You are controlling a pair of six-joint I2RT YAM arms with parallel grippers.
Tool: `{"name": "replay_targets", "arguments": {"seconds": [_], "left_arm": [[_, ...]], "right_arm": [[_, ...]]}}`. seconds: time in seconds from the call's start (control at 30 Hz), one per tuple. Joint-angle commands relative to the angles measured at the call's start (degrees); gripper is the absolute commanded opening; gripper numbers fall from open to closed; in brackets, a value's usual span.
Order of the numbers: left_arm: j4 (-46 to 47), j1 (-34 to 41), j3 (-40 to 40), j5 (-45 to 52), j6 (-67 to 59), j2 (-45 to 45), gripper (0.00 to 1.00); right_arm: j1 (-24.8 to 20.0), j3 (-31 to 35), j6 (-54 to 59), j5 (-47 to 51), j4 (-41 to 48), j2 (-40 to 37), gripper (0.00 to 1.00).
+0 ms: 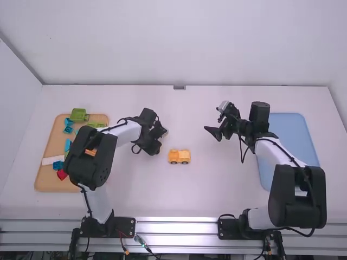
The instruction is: Assemble lego blocks to make yellow taxi
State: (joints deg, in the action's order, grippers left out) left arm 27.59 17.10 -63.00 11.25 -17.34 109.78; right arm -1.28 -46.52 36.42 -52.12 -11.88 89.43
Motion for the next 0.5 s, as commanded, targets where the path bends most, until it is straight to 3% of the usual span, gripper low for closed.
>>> {"name": "replay_targets", "arguments": {"seconds": [0.0, 0.17, 0.47], "left_arm": [[0.28, 0.31, -0.37, -0.39, 7.41, 0.76, 0.02], [-1.92, -0.04, -0.37, -0.17, 13.73, 0.76, 0.02], [-1.20, -0.11, -0.37, -2.05, 52.39, 0.76, 0.02]], "right_arm": [[0.11, 0.55, -0.13, -0.35, -0.11, -1.46, 0.99], [-0.17, 0.55, -0.13, -0.37, -0.07, -1.46, 0.99], [-0.17, 0.55, -0.13, -0.35, -0.11, -1.46, 0.99]]}}
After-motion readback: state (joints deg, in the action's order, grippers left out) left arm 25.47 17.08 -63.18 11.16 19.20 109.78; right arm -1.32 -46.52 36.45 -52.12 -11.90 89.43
